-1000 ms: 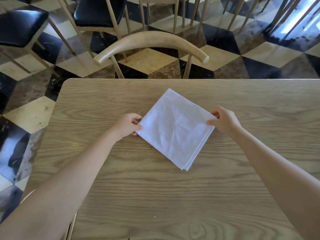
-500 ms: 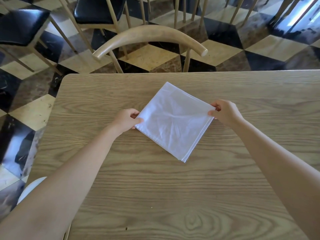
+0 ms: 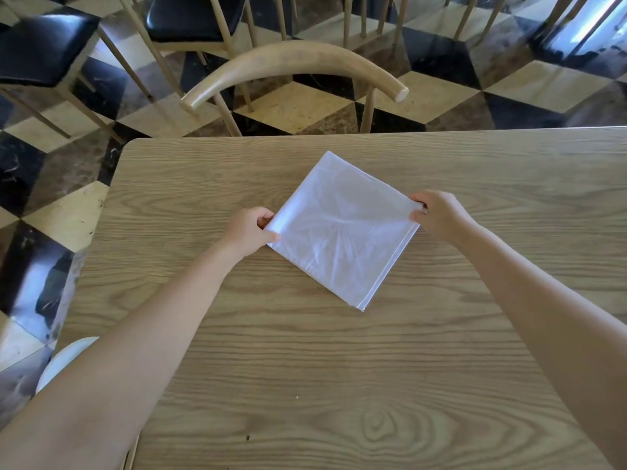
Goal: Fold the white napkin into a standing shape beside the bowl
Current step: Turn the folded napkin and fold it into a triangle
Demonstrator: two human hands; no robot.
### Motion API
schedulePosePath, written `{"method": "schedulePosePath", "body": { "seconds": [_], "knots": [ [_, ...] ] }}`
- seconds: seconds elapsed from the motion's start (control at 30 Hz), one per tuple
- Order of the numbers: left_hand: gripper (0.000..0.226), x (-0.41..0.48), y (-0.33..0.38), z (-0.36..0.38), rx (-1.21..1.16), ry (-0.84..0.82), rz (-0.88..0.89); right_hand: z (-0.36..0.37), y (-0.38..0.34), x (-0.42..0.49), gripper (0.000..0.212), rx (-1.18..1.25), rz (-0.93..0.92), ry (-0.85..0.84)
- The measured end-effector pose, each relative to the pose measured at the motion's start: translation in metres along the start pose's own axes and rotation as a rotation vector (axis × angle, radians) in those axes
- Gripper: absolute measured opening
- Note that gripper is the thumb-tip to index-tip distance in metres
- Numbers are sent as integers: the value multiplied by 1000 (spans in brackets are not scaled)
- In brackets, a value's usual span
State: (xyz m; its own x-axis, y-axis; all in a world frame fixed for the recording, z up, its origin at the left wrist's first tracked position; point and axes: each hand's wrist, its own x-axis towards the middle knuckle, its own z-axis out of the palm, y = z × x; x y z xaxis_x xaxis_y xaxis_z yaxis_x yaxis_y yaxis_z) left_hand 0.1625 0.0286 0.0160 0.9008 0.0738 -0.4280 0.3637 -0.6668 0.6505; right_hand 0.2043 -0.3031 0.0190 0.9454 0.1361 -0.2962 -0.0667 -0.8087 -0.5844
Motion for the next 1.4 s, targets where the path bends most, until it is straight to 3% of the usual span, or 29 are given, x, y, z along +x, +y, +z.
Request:
{"method": "schedulePosePath", "body": {
  "seconds": [0.1, 0.17, 0.2, 0.33, 0.47, 0.6, 0.87, 1.13, 1.33, 1.4],
  "knots": [
    [54, -15, 7, 12, 160, 159, 71, 0, -1, -2, 23, 5, -16, -4],
    [54, -40, 14, 33, 323, 351, 251, 0, -1, -3, 20, 12, -19, -1],
    [48, -56, 19, 48, 339, 356, 353, 1, 0, -3, 16, 17, -21, 4],
    [35, -110, 25, 103, 380, 90, 633, 8, 0, -4, 10, 37, -38, 42],
    [15, -112, 25, 116, 274, 141, 605, 16, 2, -5, 13, 35, -43, 117],
    [10, -110, 28, 119, 276, 171, 657, 20, 4, -7, 13, 134, 10, 192],
    [9, -115, 31, 124, 214, 241, 686, 18, 7, -6, 10, 168, 48, 186],
    [9, -111, 24, 131, 299, 204, 712, 14, 9, -3, 16, 242, 101, 227],
    [4, -107, 31, 131, 345, 246, 714, 13, 6, -4, 15, 144, 80, 257],
    [12, -103, 35, 134, 410, 282, 693, 12, 6, -5, 16, 111, 79, 259]
  ]
}}
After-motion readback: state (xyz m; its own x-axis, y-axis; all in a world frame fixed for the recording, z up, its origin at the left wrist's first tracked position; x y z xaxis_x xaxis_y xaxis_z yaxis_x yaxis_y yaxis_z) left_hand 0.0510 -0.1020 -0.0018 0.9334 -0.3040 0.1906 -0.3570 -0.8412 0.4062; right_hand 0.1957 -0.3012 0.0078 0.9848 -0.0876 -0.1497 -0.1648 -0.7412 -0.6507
